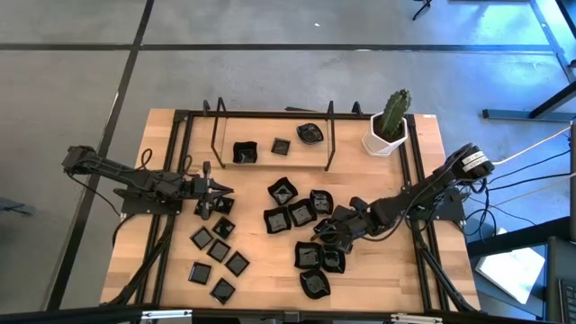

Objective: Pick & Place Mini shaped plates
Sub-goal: Stack the leaf-shaped plate on top of the leaf-shaped plate on the shelf

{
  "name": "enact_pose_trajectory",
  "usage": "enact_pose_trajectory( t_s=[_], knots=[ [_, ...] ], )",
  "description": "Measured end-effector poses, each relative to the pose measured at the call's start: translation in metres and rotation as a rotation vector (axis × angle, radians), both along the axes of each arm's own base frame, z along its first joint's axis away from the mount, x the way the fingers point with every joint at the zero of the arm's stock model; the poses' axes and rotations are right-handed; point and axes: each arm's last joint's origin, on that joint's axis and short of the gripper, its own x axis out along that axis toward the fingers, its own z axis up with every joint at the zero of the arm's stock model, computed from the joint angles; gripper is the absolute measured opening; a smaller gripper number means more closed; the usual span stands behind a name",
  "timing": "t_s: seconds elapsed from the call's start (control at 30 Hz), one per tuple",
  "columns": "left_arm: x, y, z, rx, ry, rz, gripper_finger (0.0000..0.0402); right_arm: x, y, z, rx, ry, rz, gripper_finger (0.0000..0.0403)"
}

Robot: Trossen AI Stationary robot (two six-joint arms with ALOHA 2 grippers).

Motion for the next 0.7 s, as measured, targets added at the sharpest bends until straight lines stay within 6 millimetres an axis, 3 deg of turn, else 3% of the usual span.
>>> enact_pose_trajectory(
  t_s=[0.37,0.57,0.7],
  knots=[
    [0.000,0.000,0.000,0.000,0.000,0.000,0.0008,-0.005,-0.002,-0.002,-0.028,0.051,-0.003,0.0010],
    [0.000,0.000,0.000,0.000,0.000,0.001,0.0004,0.002,0.000,0.008,-0.029,0.021,0.014,0.0007],
    [0.000,0.000,0.000,0.000,0.000,0.001,0.0007,0.012,0.005,0.029,-0.041,-0.006,0.054,0.0004]
  ],
)
